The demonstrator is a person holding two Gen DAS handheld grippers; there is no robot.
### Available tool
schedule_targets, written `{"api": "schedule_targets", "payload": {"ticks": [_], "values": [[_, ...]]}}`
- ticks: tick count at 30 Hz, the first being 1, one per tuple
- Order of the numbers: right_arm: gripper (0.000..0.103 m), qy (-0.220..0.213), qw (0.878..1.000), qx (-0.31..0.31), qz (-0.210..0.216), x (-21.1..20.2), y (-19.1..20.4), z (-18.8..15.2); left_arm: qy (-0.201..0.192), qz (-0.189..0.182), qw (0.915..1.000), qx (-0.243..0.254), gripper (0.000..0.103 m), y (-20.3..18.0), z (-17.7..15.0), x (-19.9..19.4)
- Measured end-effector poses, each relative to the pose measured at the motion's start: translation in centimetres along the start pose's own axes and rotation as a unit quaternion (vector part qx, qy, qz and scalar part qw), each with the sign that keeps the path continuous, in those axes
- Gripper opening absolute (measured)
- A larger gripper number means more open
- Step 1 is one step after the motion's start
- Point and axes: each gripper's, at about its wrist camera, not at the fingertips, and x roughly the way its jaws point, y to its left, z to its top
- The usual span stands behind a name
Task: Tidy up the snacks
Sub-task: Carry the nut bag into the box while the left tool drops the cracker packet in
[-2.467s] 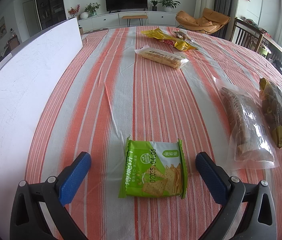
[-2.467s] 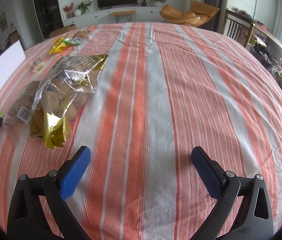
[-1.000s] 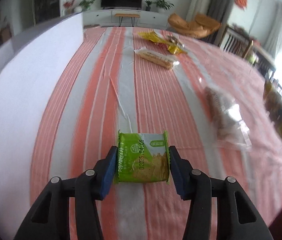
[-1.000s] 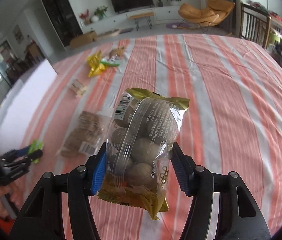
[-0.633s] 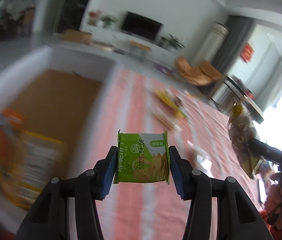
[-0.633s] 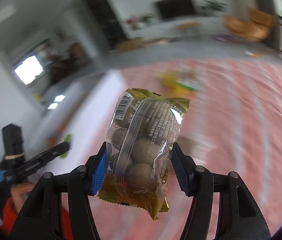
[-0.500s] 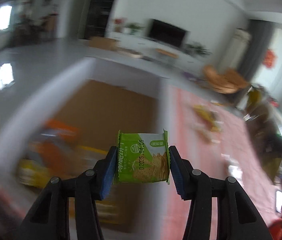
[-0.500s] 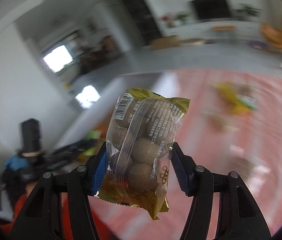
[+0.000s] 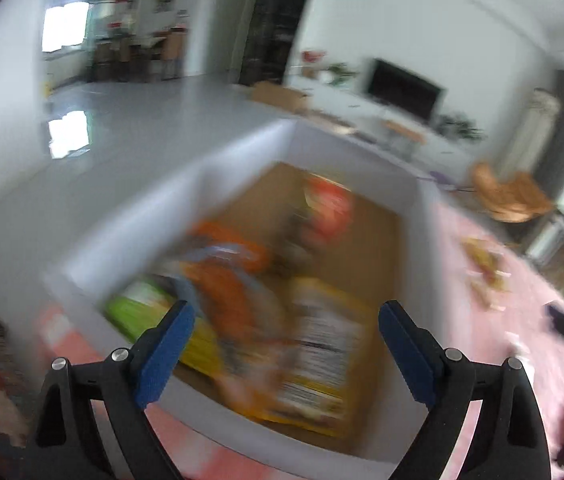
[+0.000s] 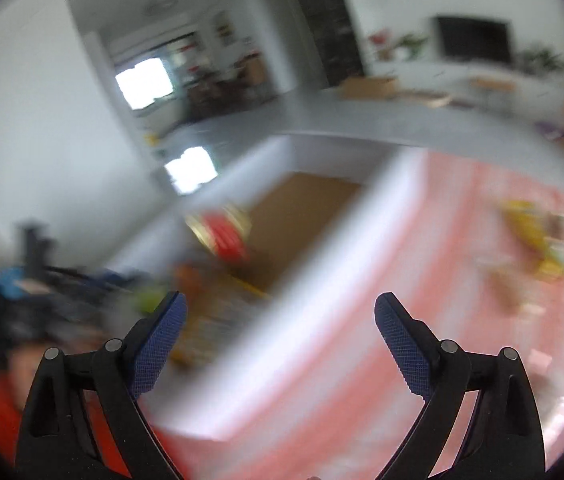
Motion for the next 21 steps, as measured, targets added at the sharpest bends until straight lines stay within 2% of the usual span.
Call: {"api": "schedule_targets", "payload": {"ticks": [2,4,5,6,8,11,13,17,21], "values": [[0.096,-0.012,0.997,0.002,-0.077,-1.8,-4.1,-3.3,0.006,-0.056,0.9981,0.025,0.094,-3.7,-1.3,-0.6],[0.096,-0.014,0.985,0.009,-0.171,-4.2,-9.8,-7.8,0.018,-0.109,0.9918,0.065,0.1,-8.3,-2.9,-1.0],[0.096,-0.008,0.979,0.014,-0.206,-5.2,-12.0,-9.3,0.03,-0.137,0.9854,0.096,0.103,-11.6,-4.4,-0.8],[0.096,0.004,0.969,0.024,-0.247,-6.4,-14.7,-11.4,0.04,-0.149,0.9816,0.112,0.103,-13.1,-5.1,-0.7],[0.096,0.031,0.95,0.055,-0.307,-8.7,-19.4,-14.9,0.084,-0.179,0.9679,0.156,0.103,-17.9,-7.6,1.2],[0.096,0.044,0.934,0.087,-0.343,-12.0,-23.8,-18.4,0.142,-0.175,0.9566,0.185,0.103,-23.2,-11.3,5.4],[0.096,0.045,0.925,0.104,-0.362,-14.1,-25.9,-20.8,0.16,-0.168,0.9533,0.193,0.103,-24.8,-12.8,7.9],[0.096,0.075,0.924,0.152,-0.344,-15.6,-28.1,-22.3,0.149,-0.122,0.9585,0.21,0.103,-25.9,-13.6,11.8],[0.096,0.079,0.927,0.15,-0.335,-15.5,-27.7,-21.3,0.135,-0.082,0.9592,0.235,0.103,-25.7,-12.9,14.9]]}}
